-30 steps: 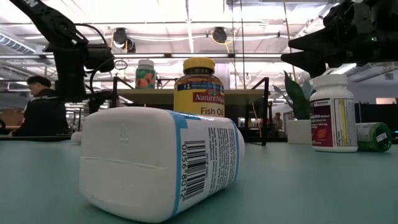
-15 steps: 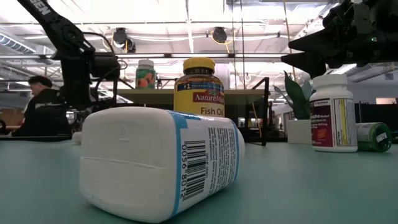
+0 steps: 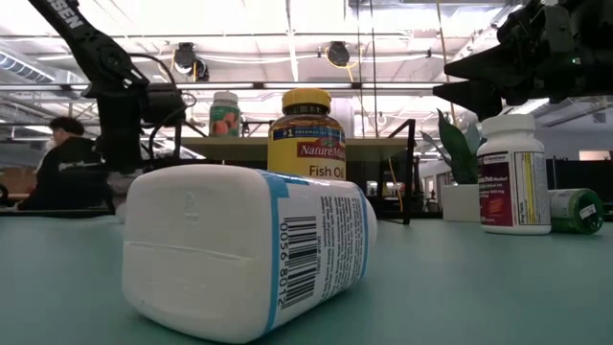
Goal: Pick and place medicine bottles onto shelf by color
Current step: Put the transparent medicine bottle on the shelf
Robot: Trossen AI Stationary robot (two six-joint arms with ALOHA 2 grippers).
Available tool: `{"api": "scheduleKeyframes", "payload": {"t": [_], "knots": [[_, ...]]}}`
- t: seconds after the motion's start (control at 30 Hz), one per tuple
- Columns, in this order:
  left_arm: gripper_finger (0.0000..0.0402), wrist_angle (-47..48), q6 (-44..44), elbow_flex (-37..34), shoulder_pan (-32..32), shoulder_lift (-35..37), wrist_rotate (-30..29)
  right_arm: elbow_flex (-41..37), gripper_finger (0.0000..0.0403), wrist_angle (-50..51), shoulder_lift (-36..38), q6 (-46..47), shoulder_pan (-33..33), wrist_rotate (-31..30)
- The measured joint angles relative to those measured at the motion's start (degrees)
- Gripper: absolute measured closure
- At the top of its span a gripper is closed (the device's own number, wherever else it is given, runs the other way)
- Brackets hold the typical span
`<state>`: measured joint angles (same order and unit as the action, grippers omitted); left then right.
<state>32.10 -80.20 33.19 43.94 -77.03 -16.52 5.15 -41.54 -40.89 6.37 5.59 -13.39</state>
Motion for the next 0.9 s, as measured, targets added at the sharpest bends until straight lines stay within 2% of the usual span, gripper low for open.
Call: {"api": "scheduleKeyframes", "payload": {"t": [0.23,0.33,0.67,0.9], "knots": [[0.0234,6.1,3.1,-0.2,1.6,-0.4,0.1,0.0,0.0140,0.0,0.0,0.0,0.0,0.0],[0.0254,6.7,4.6,-0.3,2.2,-0.3,-0.2,0.0,0.0140,-0.1,0.0,0.0,0.0,0.0],[0.0239,7.8,8.8,-0.2,2.3,1.0,-0.1,0.0,0.0140,-0.2,0.0,-0.1,0.0,0.0],[0.0255,11.9,12.3,-0.2,2.3,7.8,-1.5,0.0,0.0140,-0.2,0.0,-0.5,0.0,-0.1]]}}
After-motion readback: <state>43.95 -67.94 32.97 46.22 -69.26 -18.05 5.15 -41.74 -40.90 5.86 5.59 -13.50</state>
